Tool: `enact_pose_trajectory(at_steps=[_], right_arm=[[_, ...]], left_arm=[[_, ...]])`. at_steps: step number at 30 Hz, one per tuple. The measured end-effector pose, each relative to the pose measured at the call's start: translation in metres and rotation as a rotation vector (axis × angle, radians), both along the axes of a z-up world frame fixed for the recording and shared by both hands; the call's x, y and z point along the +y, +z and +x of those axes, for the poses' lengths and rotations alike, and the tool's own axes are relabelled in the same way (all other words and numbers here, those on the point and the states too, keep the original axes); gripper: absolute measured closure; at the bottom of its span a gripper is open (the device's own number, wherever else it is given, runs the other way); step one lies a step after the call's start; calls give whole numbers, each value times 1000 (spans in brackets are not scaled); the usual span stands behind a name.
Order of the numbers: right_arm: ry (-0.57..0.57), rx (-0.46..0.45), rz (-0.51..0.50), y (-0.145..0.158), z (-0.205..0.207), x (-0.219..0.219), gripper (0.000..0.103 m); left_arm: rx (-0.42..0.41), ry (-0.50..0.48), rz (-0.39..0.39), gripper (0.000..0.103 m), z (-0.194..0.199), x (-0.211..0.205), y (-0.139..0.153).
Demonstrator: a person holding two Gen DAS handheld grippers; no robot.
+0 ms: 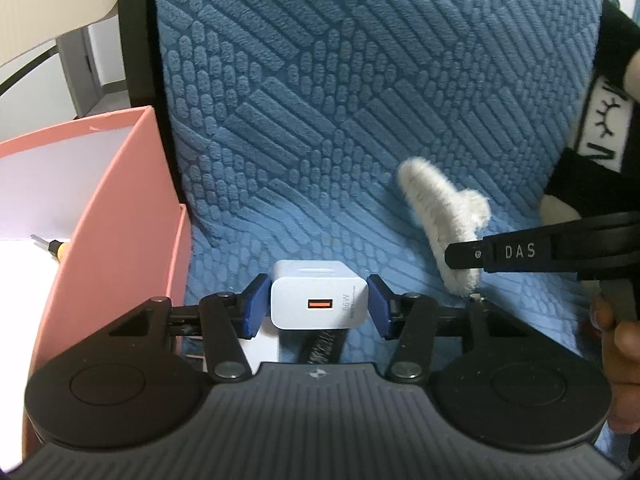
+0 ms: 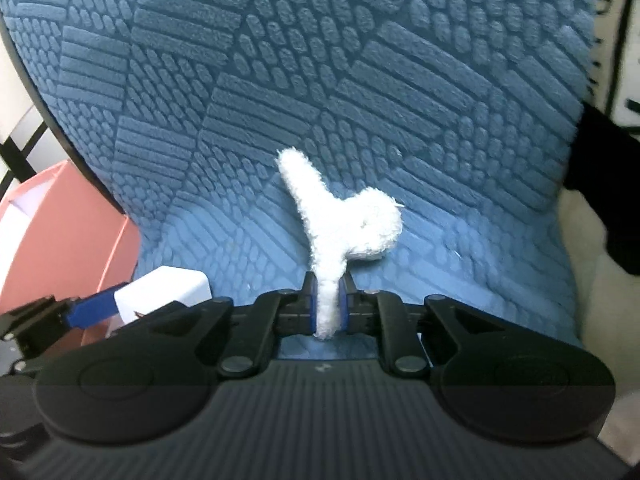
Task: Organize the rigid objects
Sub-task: 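Grasp the white charger with the left gripper while the right gripper grasps the fuzzy clip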
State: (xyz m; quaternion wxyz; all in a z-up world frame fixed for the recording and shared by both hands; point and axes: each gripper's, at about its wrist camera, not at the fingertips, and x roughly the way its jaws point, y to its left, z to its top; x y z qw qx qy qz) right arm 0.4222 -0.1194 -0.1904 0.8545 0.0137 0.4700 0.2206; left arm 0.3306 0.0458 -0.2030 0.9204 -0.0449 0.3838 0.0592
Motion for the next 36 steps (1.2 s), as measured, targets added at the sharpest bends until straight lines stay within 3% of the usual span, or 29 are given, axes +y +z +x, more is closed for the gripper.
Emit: enact_pose_trajectory(at_steps=[13,23,36], right_arm=[[-130,13,8,16,-62,-32,89],[-128,-8,-53,26,-136,-42,89],[-134,13,-33,31,-217,-55,89]], left_arm=[[-35,-70,-39,46,-26,-17,24],[-33,-74,-85,46,-72,-24,31],[3,-79,-137,46,-129,-27,33]])
